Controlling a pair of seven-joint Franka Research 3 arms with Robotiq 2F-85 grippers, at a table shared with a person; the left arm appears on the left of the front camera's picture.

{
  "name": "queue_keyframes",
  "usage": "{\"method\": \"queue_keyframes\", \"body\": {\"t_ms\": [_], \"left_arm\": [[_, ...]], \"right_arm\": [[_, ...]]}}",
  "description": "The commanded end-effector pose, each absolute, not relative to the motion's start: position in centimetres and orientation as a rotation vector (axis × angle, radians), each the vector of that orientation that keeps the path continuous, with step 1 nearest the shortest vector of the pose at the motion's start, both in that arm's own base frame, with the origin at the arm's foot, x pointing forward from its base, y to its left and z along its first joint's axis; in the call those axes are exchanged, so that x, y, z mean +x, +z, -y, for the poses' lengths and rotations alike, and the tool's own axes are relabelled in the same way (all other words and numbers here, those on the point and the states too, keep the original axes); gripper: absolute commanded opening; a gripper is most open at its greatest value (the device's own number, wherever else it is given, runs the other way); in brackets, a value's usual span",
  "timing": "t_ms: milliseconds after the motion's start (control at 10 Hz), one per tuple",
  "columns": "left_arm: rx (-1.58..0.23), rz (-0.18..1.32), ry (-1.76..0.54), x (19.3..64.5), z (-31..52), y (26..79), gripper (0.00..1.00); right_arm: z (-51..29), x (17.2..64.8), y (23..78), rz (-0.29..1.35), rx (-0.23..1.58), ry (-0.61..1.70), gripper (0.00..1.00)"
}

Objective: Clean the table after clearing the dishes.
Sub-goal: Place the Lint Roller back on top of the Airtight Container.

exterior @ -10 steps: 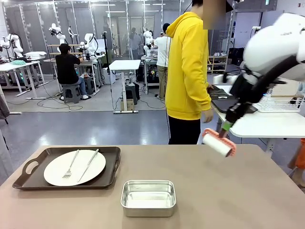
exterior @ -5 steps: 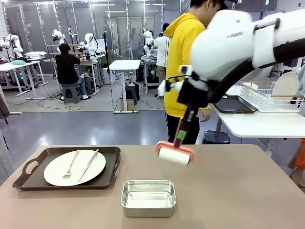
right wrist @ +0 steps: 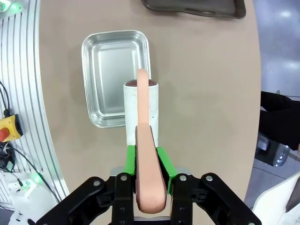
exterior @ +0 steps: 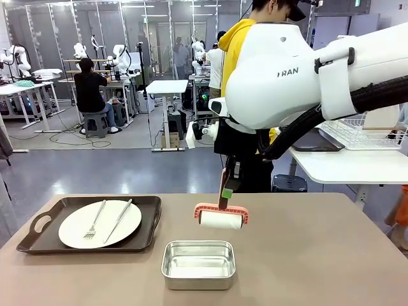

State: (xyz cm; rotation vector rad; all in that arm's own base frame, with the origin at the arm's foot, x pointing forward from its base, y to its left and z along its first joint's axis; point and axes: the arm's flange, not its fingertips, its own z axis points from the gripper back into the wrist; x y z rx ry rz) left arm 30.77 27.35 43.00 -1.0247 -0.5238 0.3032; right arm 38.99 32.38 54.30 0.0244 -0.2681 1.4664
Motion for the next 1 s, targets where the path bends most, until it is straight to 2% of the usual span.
{"method": "queue_keyframes", "body": {"t_ms": [0, 400, 600, 900], "left_arm": [[-1.036, 0.528, 0.296, 30.5, -27.4, 43.3, 1.00], [-1.036, 0.528, 0.296, 30.5, -27.4, 43.3, 1.00], [-1.036, 0.528, 0.296, 30.5, -27.4, 43.3, 1.00], [-1.036, 0.528, 0.296, 30.5, -27.4, 43.3, 1.00]], "right_arm": [[-32.0, 39.2, 54.6, 0.257, 0.086, 1.460, 0.22], [-32.0, 39.3, 54.3, 0.258, 0.061, 1.443, 0.22], [-35.0, 38.2, 53.4, 0.240, 0.128, 1.631, 0.22], [-37.8, 38.0, 51.4, 0.177, 0.143, 1.736, 0.22]]}}
